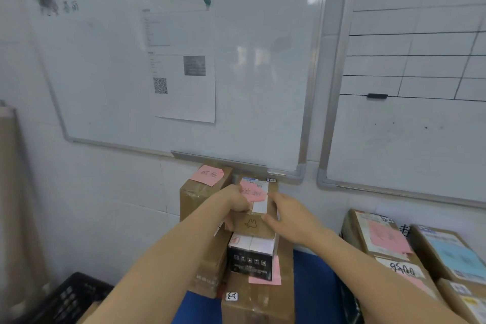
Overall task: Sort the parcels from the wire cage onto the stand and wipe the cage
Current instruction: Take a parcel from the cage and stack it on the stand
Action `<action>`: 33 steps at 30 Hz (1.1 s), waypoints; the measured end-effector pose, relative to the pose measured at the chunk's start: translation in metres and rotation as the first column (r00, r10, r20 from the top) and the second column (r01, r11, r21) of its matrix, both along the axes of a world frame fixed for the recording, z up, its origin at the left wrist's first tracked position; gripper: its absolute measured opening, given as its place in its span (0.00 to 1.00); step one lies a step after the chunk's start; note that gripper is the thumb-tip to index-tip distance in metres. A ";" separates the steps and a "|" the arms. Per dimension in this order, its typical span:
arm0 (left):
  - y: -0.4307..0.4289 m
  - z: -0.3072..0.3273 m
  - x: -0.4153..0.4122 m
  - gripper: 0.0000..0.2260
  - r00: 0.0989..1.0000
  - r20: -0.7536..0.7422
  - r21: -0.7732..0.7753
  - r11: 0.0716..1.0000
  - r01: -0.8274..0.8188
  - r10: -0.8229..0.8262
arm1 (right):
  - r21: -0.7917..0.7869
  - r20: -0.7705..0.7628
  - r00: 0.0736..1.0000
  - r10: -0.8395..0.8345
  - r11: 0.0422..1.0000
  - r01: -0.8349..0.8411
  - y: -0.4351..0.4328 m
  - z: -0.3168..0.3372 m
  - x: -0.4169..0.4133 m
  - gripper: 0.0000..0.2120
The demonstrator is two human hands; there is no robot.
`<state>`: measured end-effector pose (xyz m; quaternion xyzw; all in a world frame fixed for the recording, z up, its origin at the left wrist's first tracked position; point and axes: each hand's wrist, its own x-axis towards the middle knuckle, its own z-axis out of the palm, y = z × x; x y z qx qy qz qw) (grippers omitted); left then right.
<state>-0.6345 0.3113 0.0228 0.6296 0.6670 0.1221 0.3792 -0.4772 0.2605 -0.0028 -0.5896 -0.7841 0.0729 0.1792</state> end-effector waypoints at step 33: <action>-0.021 0.025 0.055 0.35 0.659 -0.699 0.279 0.741 0.611 -0.280 | 0.152 0.151 0.962 -0.226 0.967 0.204 -0.062 0.038 0.095 0.29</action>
